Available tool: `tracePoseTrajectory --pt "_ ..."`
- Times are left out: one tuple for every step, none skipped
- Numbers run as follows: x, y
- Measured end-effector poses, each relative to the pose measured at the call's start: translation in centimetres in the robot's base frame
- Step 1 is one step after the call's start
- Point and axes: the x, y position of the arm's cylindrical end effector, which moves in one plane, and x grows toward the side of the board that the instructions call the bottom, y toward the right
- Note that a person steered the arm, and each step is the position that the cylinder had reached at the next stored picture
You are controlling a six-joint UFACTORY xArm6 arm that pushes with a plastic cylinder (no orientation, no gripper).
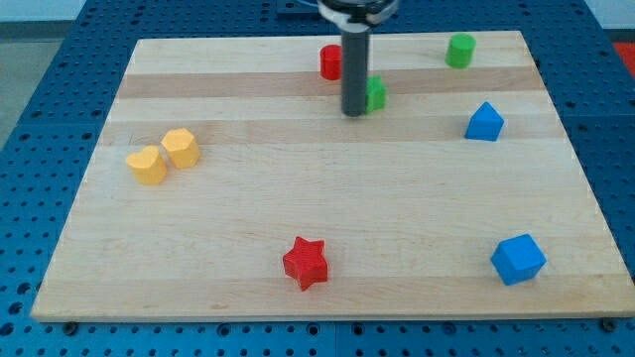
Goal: Push the green star to the left of the green circle
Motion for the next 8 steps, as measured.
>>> tracePoseTrajectory --pt "-1.6 4.7" --pt "-1.8 7.0" --pt "-1.9 8.1" --pt "-1.7 9.2" --pt "3.0 7.8" --pt "5.2 5.3" --pt "4.2 3.6" --pt "-3.6 3.5"
